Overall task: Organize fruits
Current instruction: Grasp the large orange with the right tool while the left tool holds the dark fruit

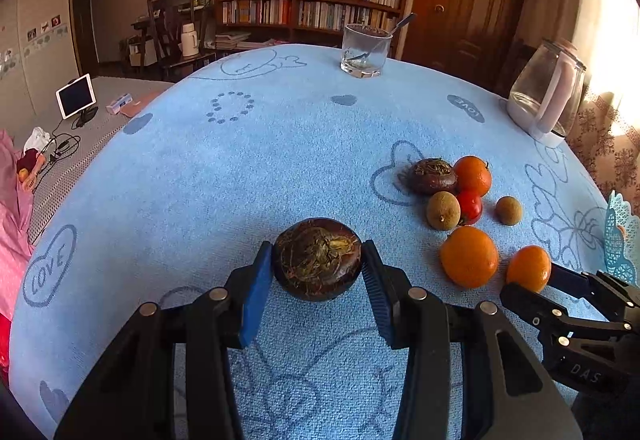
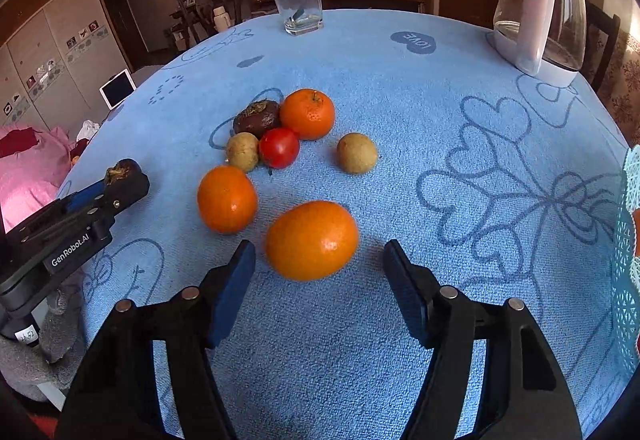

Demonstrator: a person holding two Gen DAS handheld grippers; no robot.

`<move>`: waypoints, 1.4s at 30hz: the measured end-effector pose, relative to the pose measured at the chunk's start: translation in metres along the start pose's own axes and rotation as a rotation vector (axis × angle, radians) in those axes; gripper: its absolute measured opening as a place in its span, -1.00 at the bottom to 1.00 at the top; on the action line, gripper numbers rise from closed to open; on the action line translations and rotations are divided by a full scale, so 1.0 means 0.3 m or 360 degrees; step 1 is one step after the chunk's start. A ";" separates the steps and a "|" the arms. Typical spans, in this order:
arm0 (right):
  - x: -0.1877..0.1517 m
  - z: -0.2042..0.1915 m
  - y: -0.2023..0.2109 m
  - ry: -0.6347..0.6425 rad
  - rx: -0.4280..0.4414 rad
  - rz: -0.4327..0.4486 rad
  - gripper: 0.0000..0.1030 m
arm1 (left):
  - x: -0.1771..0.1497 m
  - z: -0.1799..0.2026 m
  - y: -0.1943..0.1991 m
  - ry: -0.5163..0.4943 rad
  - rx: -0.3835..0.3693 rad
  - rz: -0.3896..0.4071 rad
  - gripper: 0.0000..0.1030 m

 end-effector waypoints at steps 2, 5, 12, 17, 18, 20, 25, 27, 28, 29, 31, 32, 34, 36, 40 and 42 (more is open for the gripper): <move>0.003 -0.008 -0.002 0.0025 -0.0015 0.0003 0.00 | -0.001 0.000 0.000 -0.0001 0.0001 0.0000 -0.13; 0.002 -0.018 0.005 0.0055 -0.0031 0.0025 -0.10 | -0.001 0.000 0.000 -0.0001 0.0000 0.0000 -0.13; 0.000 -0.002 0.019 0.0005 -0.0026 0.0044 -0.10 | -0.001 0.002 -0.001 -0.0004 0.0001 0.0000 -0.13; 0.000 0.021 0.053 -0.0055 -0.0001 0.0069 -0.10 | 0.000 0.002 -0.001 -0.0003 0.0001 0.0001 -0.13; 0.001 0.025 0.063 -0.0063 0.0002 0.0078 -0.10 | -0.001 0.004 -0.002 -0.0005 0.0002 0.0003 -0.13; 0.004 0.038 0.082 -0.0081 0.0004 0.0099 -0.10 | -0.002 0.004 -0.002 -0.0008 0.0004 0.0006 -0.13; 0.010 0.087 0.128 -0.0159 -0.0001 0.0141 -0.10 | 0.000 0.012 0.004 -0.0037 0.0021 0.0026 -0.13; 0.012 0.112 0.145 -0.0191 -0.0011 0.0163 -0.10 | 0.001 0.013 0.007 -0.0047 0.0025 0.0033 -0.13; 0.015 0.125 0.154 -0.0209 -0.0016 0.0173 -0.10 | 0.001 0.014 0.009 -0.0051 0.0027 0.0036 -0.13; 0.016 0.140 0.163 -0.0229 -0.0021 0.0182 -0.10 | 0.002 0.014 0.010 -0.0054 0.0028 0.0037 -0.13; 0.017 0.171 0.181 -0.0268 -0.0034 0.0200 -0.10 | 0.002 0.016 0.011 -0.0059 0.0030 0.0039 -0.13; 0.020 0.189 0.187 -0.0286 -0.0043 0.0208 -0.10 | 0.002 0.016 0.012 -0.0061 0.0032 0.0041 -0.13; 0.021 0.226 0.199 -0.0322 -0.0063 0.0219 -0.10 | 0.003 0.017 0.014 -0.0065 0.0034 0.0044 -0.13; 0.017 0.263 0.207 -0.0358 -0.0086 0.0224 -0.10 | 0.004 0.021 0.013 -0.0072 0.0035 0.0046 -0.13; 0.009 0.344 0.221 -0.0437 -0.0134 0.0231 -0.10 | 0.004 0.027 0.016 -0.0085 0.0041 0.0051 -0.13; 0.006 0.387 0.227 -0.0479 -0.0159 0.0236 -0.10 | 0.004 0.029 0.017 -0.0091 0.0044 0.0053 -0.13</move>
Point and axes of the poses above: each gripper's, at about its wrist camera, not at the fingertips, and y roughly against the way its jaws point, z to its right, x to its top, the point moved 9 cm from there along -y, roughly the way its jaws point, and after that the axes turned 13 degrees about -x, right-handed, at the moved point
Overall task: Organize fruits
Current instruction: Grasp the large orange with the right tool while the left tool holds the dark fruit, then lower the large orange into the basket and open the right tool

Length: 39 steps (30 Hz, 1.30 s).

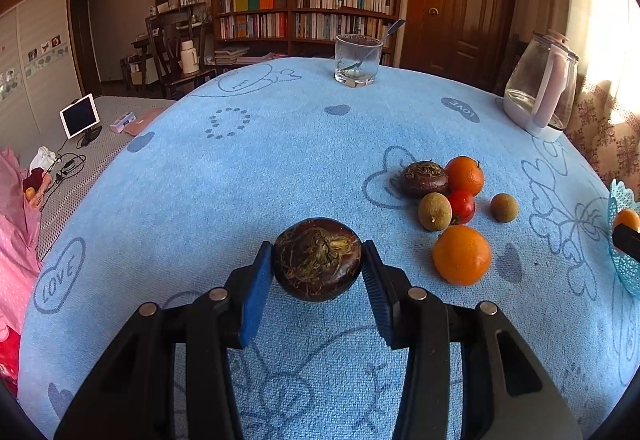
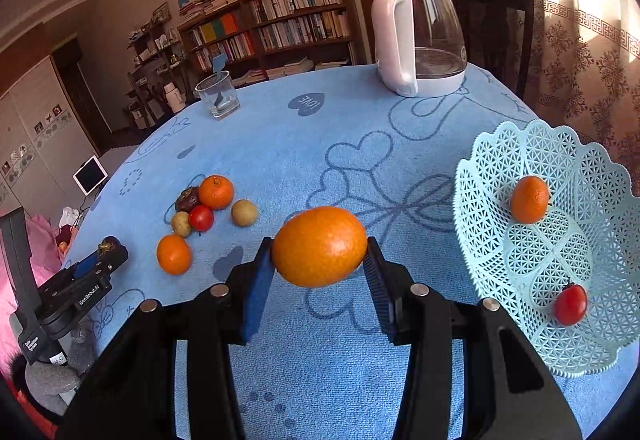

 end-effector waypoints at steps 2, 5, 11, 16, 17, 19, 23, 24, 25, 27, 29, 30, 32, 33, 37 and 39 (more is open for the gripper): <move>0.009 0.042 0.006 -0.0039 -0.0024 0.0010 -0.10 | 0.000 0.003 0.001 -0.0004 0.0001 0.0001 -0.13; 0.021 0.105 0.019 -0.0097 -0.0064 0.0030 -0.10 | -0.001 0.007 0.003 -0.0010 0.0003 0.0004 -0.13; 0.030 0.229 0.042 -0.0193 -0.0150 0.0061 -0.10 | -0.001 0.017 0.005 -0.0023 0.0006 0.0007 -0.13; 0.022 0.326 0.048 -0.0268 -0.0211 0.0054 -0.10 | -0.002 0.021 0.007 -0.0030 0.0006 0.0008 -0.13; 0.020 0.343 0.049 -0.0280 -0.0223 0.0053 -0.10 | -0.002 0.021 0.007 -0.0031 0.0007 0.0008 -0.13; 0.015 0.376 0.051 -0.0305 -0.0242 0.0050 -0.10 | -0.002 0.022 0.007 -0.0031 0.0007 0.0007 -0.13; 0.006 0.429 0.056 -0.0343 -0.0277 0.0049 -0.10 | -0.003 0.030 0.006 -0.0035 0.0003 0.0006 -0.13; 0.004 0.442 0.056 -0.0352 -0.0284 0.0046 -0.10 | -0.003 0.033 0.007 -0.0038 0.0002 0.0006 -0.13; 0.000 0.453 0.056 -0.0360 -0.0288 0.0042 -0.10 | -0.004 0.038 0.007 -0.0041 0.0000 0.0005 -0.13; -0.006 0.471 0.055 -0.0373 -0.0294 0.0033 -0.10 | -0.006 0.047 0.009 -0.0048 -0.0005 0.0003 -0.13; -0.015 0.478 0.050 -0.0382 -0.0279 0.0010 -0.09 | -0.009 0.056 0.010 -0.0056 -0.0010 -0.0001 -0.13; -0.020 0.477 0.047 -0.0387 -0.0261 -0.0005 -0.09 | -0.011 0.060 0.011 -0.0060 -0.0012 -0.0004 -0.13; -0.025 0.482 0.048 -0.0408 -0.0234 -0.0010 -0.06 | -0.015 0.071 0.011 -0.0068 -0.0020 -0.0011 -0.13; -0.022 0.486 0.052 -0.0416 -0.0229 -0.0004 -0.02 | -0.017 0.078 0.013 -0.0073 -0.0024 -0.0014 -0.13; -0.013 0.503 0.075 -0.0433 -0.0224 0.0033 0.03 | -0.023 0.115 0.019 -0.0106 -0.0048 -0.0024 -0.13; -0.010 0.518 0.085 -0.0446 -0.0228 0.0046 0.03 | -0.023 0.146 0.024 -0.0128 -0.0070 -0.0027 -0.13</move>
Point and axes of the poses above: each gripper's, at about its wrist camera, not at the fingertips, and y roughly against the way its jaws point, z to its right, x to its top, the point moved 9 cm from there along -y, roughly the way its jaws point, and after that the axes turned 13 degrees about -x, right-handed, at the moved point
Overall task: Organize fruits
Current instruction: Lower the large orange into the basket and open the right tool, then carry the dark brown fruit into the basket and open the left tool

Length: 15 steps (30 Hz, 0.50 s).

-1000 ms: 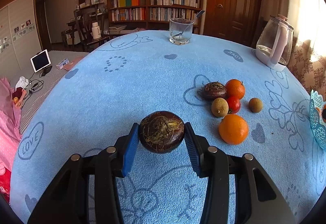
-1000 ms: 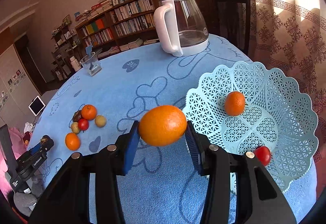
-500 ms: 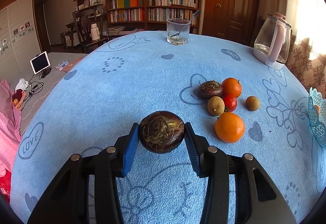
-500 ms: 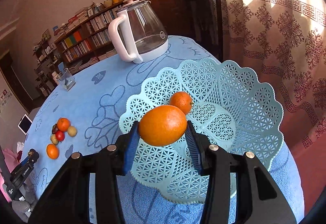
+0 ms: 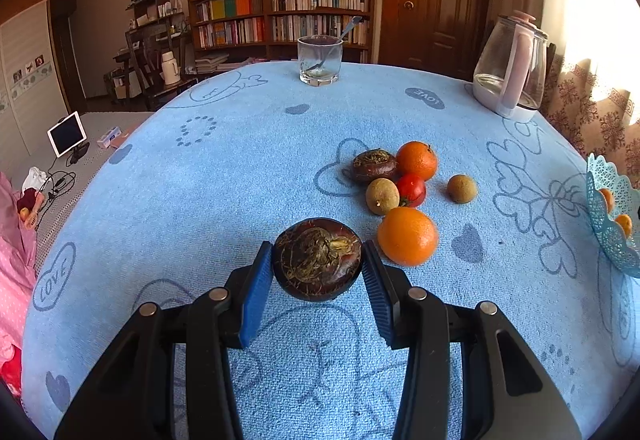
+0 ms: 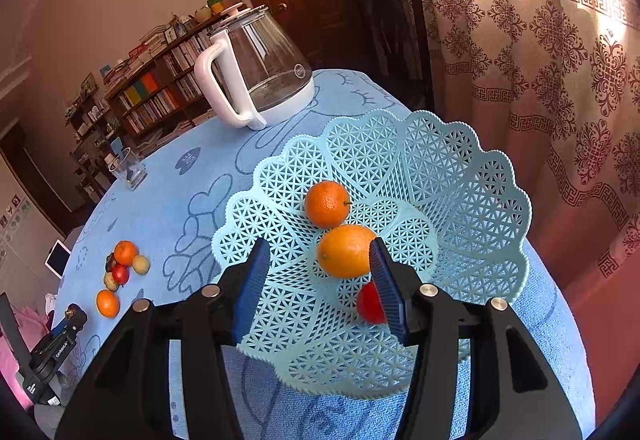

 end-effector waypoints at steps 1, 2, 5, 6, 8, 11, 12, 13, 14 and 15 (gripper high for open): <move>0.006 0.009 0.002 -0.0010 -0.0002 0.0006 0.03 | 0.000 0.018 0.003 -0.0012 -0.0014 -0.0001 -0.13; 0.008 0.019 0.006 -0.0022 -0.0004 0.0013 0.03 | 0.001 0.036 0.007 -0.0025 -0.0031 -0.0002 -0.13; 0.022 0.051 0.008 -0.0073 0.0003 0.0020 0.03 | 0.008 0.102 0.010 -0.0068 -0.0089 -0.0011 -0.13; 0.027 0.063 0.009 -0.0092 0.0001 0.0024 0.03 | 0.011 0.127 0.013 -0.0085 -0.0110 -0.0014 -0.13; 0.041 0.088 0.012 -0.0126 -0.0017 0.0044 0.03 | 0.020 0.184 0.015 -0.0122 -0.0154 -0.0018 -0.13; 0.066 0.128 0.013 -0.0160 -0.0092 0.0103 0.04 | 0.036 0.279 0.014 -0.0179 -0.0236 -0.0030 -0.13; 0.072 0.143 0.012 -0.0167 -0.0129 0.0127 0.04 | 0.039 0.313 0.010 -0.0195 -0.0268 -0.0039 -0.13; 0.078 0.159 0.008 -0.0173 -0.0174 0.0150 0.04 | 0.042 0.350 0.003 -0.0212 -0.0301 -0.0051 -0.13; 0.082 0.172 0.008 -0.0179 -0.0218 0.0175 0.04 | 0.042 0.386 -0.002 -0.0228 -0.0334 -0.0063 -0.13; 0.085 0.182 0.007 -0.0181 -0.0250 0.0196 0.04 | 0.041 0.423 -0.009 -0.0245 -0.0369 -0.0076 -0.13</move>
Point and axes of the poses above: each gripper's, at about its wrist camera, not at the fingertips, and y roughly against the way its jaws point, z to its right, x to its top, the point moved 9 cm from there along -y, roughly the way its jaws point, and after that the axes turned 13 degrees about -x, right-handed, at the moved point
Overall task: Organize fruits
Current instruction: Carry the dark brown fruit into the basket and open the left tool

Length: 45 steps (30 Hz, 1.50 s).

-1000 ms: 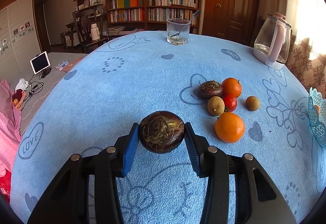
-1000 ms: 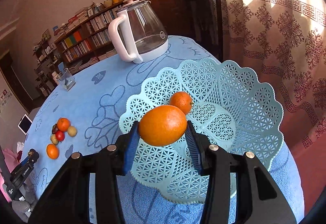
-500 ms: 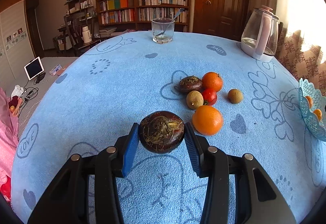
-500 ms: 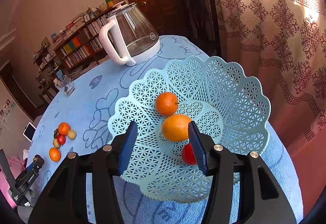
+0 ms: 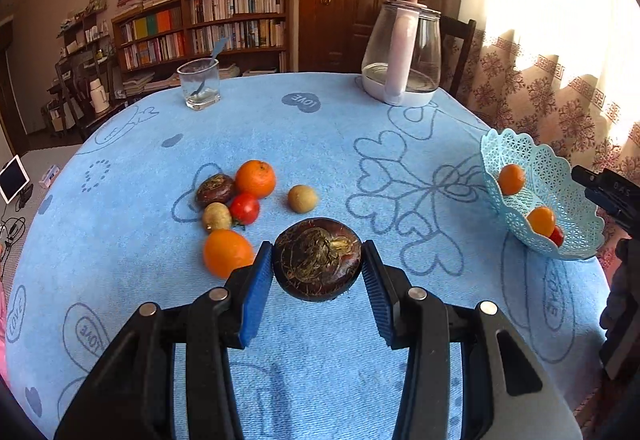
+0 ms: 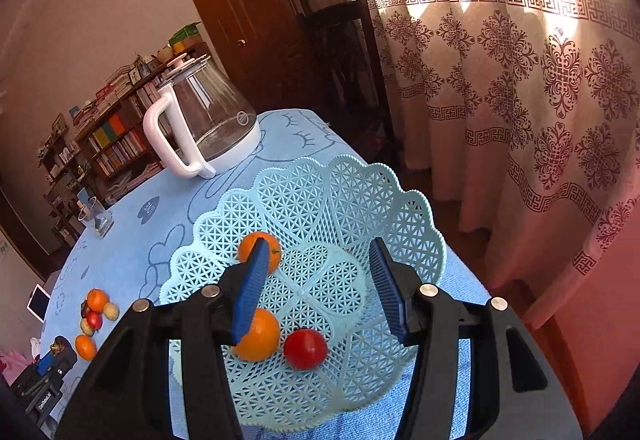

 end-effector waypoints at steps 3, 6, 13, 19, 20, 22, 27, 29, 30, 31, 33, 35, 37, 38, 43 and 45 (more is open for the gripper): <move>0.007 0.017 0.002 0.0000 -0.0069 0.0061 0.11 | 0.011 0.109 -0.055 -0.0055 -0.0117 -0.0051 -0.13; 0.012 0.017 0.014 0.0018 -0.0098 0.0114 0.12 | 0.021 0.221 -0.095 -0.0125 -0.0222 -0.0082 -0.13; 0.003 0.006 0.001 0.0034 -0.0105 0.0120 0.21 | 0.065 0.428 -0.172 -0.0240 -0.0402 -0.0094 -0.13; 0.005 0.020 -0.003 -0.0003 -0.0121 0.0118 0.22 | 0.086 0.504 -0.249 -0.0242 -0.0482 -0.0145 -0.13; 0.005 0.021 -0.004 -0.0004 -0.0124 0.0117 0.22 | 0.088 0.514 -0.261 -0.0240 -0.0501 -0.0150 -0.13; 0.005 0.023 -0.005 -0.0007 -0.0128 0.0116 0.22 | 0.091 0.525 -0.276 -0.0241 -0.0515 -0.0154 -0.13; 0.005 0.027 -0.007 -0.0009 -0.0149 0.0118 0.22 | 0.103 0.529 -0.312 -0.0235 -0.0512 -0.0159 -0.12; 0.006 0.027 -0.005 -0.0010 -0.0154 0.0123 0.23 | 0.109 0.519 -0.310 -0.0228 -0.0494 -0.0148 0.12; 0.007 0.027 -0.004 -0.0010 -0.0156 0.0126 0.25 | 0.112 0.513 -0.308 -0.0218 -0.0490 -0.0141 0.45; 0.007 0.026 -0.003 -0.0009 -0.0157 0.0129 0.26 | 0.117 0.505 -0.303 -0.0206 -0.0484 -0.0126 0.54; 0.008 0.026 -0.002 -0.0006 -0.0158 0.0133 0.30 | 0.124 0.492 -0.296 -0.0203 -0.0472 -0.0111 0.54; 0.006 0.023 -0.002 -0.0002 -0.0157 0.0134 0.31 | 0.130 0.480 -0.290 -0.0202 -0.0452 -0.0098 0.54; 0.005 0.021 -0.002 0.0002 -0.0155 0.0133 0.31 | 0.133 0.470 -0.282 -0.0210 -0.0429 -0.0081 0.55; 0.004 0.020 -0.002 0.0004 -0.0154 0.0132 0.31 | 0.134 0.466 -0.278 -0.0217 -0.0417 -0.0074 0.55; 0.002 0.017 -0.002 0.0010 -0.0152 0.0133 0.32 | 0.132 0.453 -0.267 -0.0251 -0.0365 -0.0050 0.60; 0.002 0.018 -0.002 0.0011 -0.0154 0.0135 0.32 | 0.132 0.451 -0.262 -0.0271 -0.0343 -0.0038 0.62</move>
Point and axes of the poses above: each gripper's, at about its wrist camera, not at the fingertips, and y roughly against the way its jaws point, z to its right, x to its top, the point moved 9 cm from there along -y, roughly the way its jaws point, and after that the axes turned 13 degrees about -x, right-handed, at the moved point
